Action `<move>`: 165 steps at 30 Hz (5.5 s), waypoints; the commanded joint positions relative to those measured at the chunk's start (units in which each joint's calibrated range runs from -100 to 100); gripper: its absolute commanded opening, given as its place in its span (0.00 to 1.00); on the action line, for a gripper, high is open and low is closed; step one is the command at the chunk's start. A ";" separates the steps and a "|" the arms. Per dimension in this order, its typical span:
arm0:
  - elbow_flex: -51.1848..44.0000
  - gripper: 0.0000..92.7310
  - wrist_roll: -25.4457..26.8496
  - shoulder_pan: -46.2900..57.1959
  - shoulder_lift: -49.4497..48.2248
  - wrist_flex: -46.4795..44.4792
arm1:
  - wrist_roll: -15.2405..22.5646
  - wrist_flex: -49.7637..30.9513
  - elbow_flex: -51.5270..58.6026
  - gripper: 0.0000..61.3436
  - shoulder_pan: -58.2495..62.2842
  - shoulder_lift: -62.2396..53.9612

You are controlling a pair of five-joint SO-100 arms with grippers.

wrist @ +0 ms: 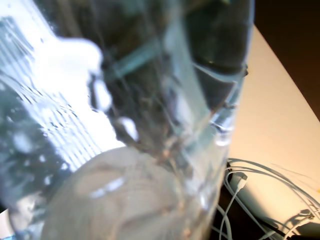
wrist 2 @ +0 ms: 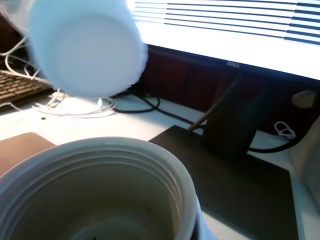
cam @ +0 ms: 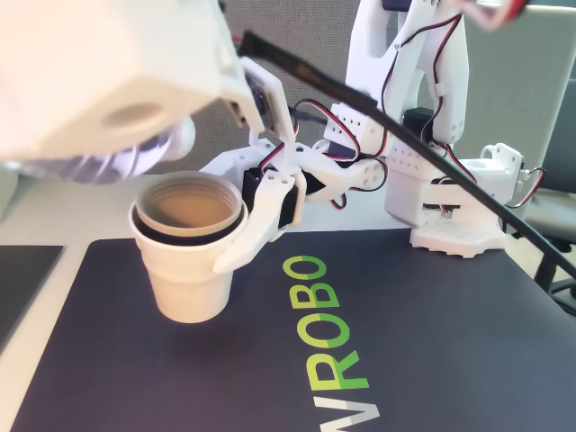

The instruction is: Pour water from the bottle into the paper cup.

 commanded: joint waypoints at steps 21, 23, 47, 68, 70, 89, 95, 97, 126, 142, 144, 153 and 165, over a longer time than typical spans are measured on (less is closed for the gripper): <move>0.47 0.00 0.00 -0.44 -10.00 -0.03 | -0.98 -7.40 2.26 0.00 -3.63 -6.89; 0.29 0.00 0.24 -0.44 -10.00 0.13 | -0.98 -7.40 2.26 0.00 -3.75 -6.71; -13.34 0.00 2.54 1.26 -5.05 7.22 | -1.03 -6.99 2.99 0.00 -5.07 -6.71; 1.75 0.00 2.59 2.05 -16.35 6.56 | -1.22 -2.25 -4.46 0.00 -3.03 -5.94; 4.20 0.00 2.59 2.05 -18.60 6.48 | -1.22 -2.25 -4.10 0.00 -2.92 -6.03; 6.20 0.00 2.44 0.48 -19.30 6.24 | -2.44 -11.15 5.17 0.00 -2.80 -4.91; 7.20 0.00 2.44 0.22 -19.56 6.24 | -2.44 -14.91 8.62 0.00 -4.95 -5.17; 7.38 0.00 2.44 0.09 -19.73 6.24 | -2.39 -15.08 8.89 0.00 -5.07 -5.43; 8.74 0.00 2.83 0.74 -20.69 6.16 | -1.22 -12.63 6.90 0.00 -8.53 -5.68; 9.92 0.00 2.88 1.00 -21.65 6.40 | -1.27 -10.17 3.99 0.00 -7.82 -5.68; 10.11 0.00 2.88 1.00 -21.82 6.40 | -1.42 -9.52 3.17 0.00 -7.58 -5.60; 10.92 0.00 2.88 1.00 -22.17 6.40 | -1.37 -8.70 1.81 0.00 -7.22 -5.08; 11.11 0.00 2.93 0.74 -22.17 6.40 | -1.42 -8.87 1.99 0.00 -6.74 -4.74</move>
